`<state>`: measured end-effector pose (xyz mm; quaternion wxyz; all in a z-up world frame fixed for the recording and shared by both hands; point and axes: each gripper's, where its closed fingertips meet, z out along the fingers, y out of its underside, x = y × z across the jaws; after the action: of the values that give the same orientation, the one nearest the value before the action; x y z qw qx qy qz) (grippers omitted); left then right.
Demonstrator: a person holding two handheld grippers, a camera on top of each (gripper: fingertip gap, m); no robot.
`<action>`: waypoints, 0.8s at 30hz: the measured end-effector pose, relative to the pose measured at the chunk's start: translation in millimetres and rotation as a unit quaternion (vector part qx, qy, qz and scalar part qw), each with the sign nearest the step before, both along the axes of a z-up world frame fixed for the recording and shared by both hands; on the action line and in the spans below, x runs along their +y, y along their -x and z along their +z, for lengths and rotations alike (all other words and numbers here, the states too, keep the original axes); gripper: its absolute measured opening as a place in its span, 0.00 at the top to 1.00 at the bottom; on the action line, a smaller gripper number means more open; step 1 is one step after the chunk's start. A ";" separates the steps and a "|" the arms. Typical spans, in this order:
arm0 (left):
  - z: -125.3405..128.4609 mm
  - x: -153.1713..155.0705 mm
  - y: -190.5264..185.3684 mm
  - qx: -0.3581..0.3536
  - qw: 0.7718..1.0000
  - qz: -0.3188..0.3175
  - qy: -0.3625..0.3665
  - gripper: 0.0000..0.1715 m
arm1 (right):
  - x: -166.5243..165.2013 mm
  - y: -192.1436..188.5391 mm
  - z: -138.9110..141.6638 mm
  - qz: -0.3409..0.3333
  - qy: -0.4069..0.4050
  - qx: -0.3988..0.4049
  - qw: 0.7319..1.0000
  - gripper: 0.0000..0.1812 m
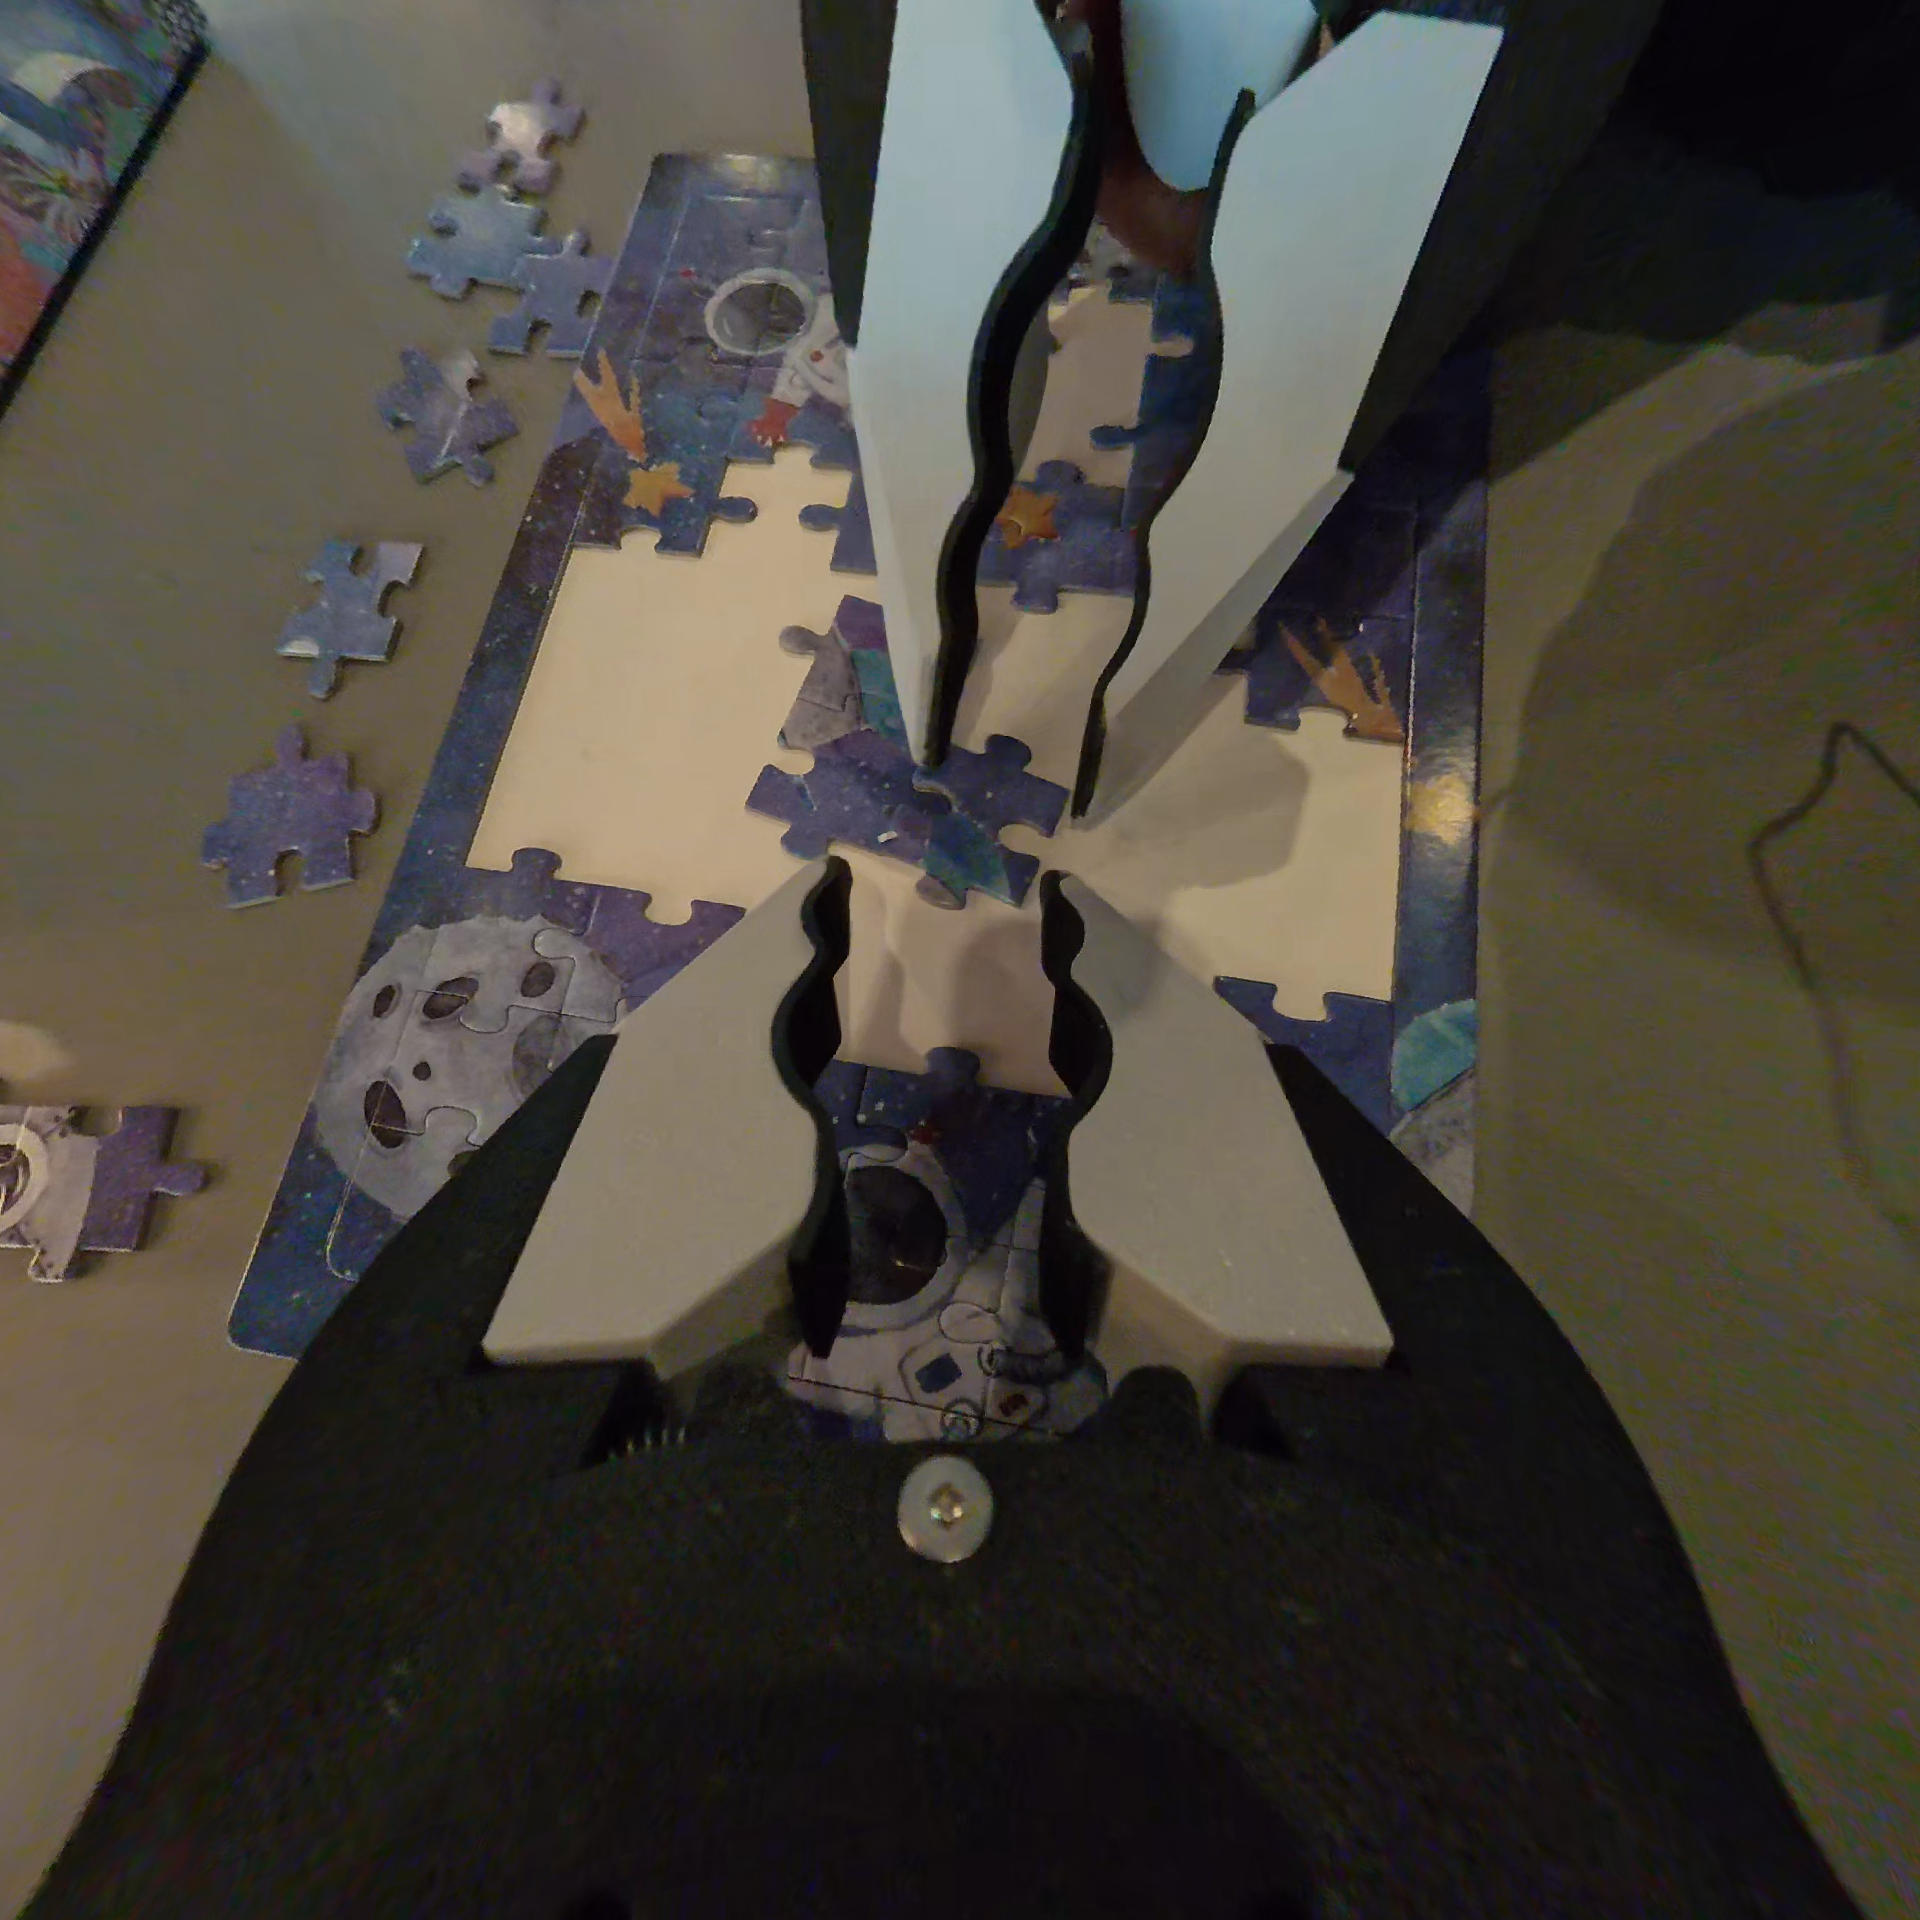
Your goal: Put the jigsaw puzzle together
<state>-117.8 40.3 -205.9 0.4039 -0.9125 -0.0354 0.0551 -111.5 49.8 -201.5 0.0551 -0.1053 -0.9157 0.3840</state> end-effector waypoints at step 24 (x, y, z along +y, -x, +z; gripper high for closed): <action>-4.4 2.4 -5.6 -0.016 1.000 -0.002 0.014 0.80 | 6.0 3.4 -4.9 -0.010 -0.012 -0.010 1.000 0.81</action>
<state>-112.2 42.7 -210.3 0.3905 -0.9189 -0.0387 0.0403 -115.0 55.8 -206.4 0.0512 -0.1170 -0.9197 0.3713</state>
